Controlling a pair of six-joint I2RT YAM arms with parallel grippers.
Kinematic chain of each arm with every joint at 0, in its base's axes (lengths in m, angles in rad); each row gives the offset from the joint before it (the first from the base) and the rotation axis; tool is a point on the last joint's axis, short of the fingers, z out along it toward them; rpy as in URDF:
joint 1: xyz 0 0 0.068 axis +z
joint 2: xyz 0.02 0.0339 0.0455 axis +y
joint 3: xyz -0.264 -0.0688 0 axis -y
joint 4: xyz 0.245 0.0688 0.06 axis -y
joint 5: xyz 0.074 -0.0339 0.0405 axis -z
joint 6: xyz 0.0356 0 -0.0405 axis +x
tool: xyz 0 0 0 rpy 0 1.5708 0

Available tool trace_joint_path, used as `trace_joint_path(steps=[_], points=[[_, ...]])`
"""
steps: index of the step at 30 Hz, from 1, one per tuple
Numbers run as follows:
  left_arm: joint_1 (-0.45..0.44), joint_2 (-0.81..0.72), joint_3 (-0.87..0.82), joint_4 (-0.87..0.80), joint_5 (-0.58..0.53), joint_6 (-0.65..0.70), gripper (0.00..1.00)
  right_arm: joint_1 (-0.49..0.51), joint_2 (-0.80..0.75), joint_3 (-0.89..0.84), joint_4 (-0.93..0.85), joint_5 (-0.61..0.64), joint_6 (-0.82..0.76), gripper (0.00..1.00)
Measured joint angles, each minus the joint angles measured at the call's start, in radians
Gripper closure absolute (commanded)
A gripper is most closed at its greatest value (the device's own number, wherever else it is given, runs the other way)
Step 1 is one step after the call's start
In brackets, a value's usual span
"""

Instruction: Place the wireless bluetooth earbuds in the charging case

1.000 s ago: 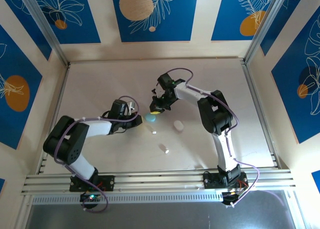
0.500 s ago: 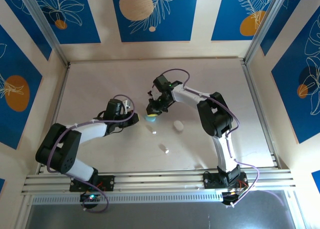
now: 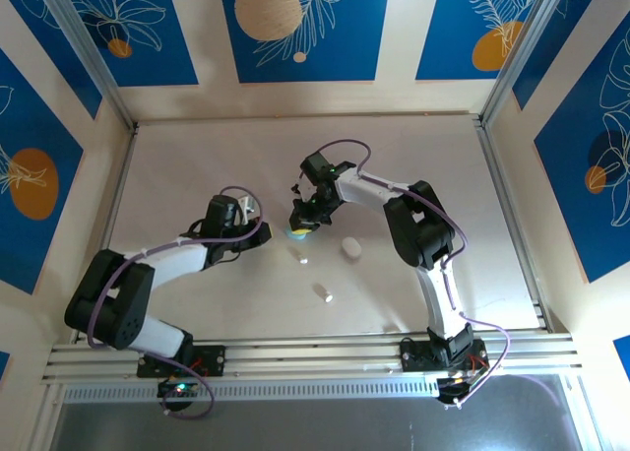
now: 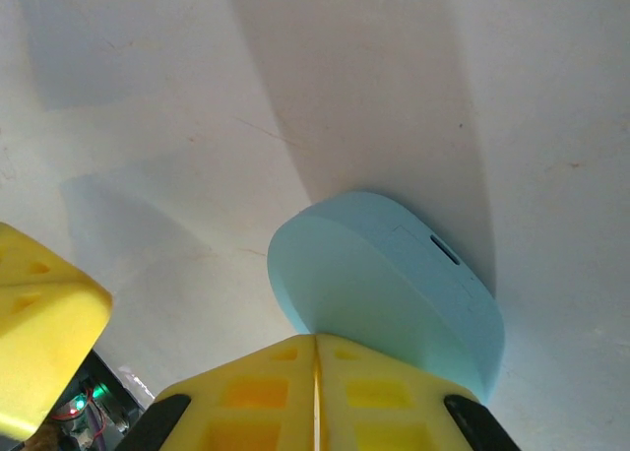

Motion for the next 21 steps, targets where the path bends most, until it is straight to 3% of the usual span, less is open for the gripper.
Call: trace_joint_path(steps=[12, 21], points=[[0.001, -0.137, -0.003, -0.079, -0.016, 0.014, 0.76, 0.011, -0.009, 0.003, -0.010, 0.023, 0.000, 0.91], [0.001, -0.237, -0.003, -0.163, -0.035, 0.034, 0.68, 0.020, -0.043, 0.003, -0.012, 0.038, 0.001, 0.91]])
